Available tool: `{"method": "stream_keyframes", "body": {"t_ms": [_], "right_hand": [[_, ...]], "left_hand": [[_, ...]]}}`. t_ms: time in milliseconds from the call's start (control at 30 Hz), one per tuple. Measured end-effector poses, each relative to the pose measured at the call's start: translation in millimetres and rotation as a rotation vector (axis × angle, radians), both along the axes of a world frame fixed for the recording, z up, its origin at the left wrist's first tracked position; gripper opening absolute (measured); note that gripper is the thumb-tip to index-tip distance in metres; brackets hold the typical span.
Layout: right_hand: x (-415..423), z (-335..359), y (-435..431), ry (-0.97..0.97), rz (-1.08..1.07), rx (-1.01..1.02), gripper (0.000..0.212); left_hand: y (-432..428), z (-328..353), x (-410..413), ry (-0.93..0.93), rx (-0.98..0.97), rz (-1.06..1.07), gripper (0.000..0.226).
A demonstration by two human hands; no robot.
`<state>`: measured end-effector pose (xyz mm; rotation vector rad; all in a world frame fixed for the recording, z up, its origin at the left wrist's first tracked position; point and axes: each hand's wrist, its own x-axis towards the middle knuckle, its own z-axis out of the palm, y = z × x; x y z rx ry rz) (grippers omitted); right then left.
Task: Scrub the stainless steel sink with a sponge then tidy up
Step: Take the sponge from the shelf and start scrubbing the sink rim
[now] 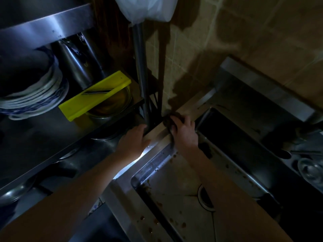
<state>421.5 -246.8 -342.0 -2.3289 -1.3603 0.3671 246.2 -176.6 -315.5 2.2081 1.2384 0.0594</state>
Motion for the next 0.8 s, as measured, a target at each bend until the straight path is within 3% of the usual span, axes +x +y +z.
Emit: {"method": "stream_keyframes", "body": {"t_ms": [367,800], "right_hand": [[92.4,7.1,32.8,0.081,-0.188,-0.036,0.038],[41.8,1.8,7.0,0.071,-0.1,0.02,0.042]], "left_hand": [[3.6,6.7,41.2,0.056,0.08,-0.083,0.048],[8.9,12.6,75.4,0.057,0.131,-0.172,0.041]]}}
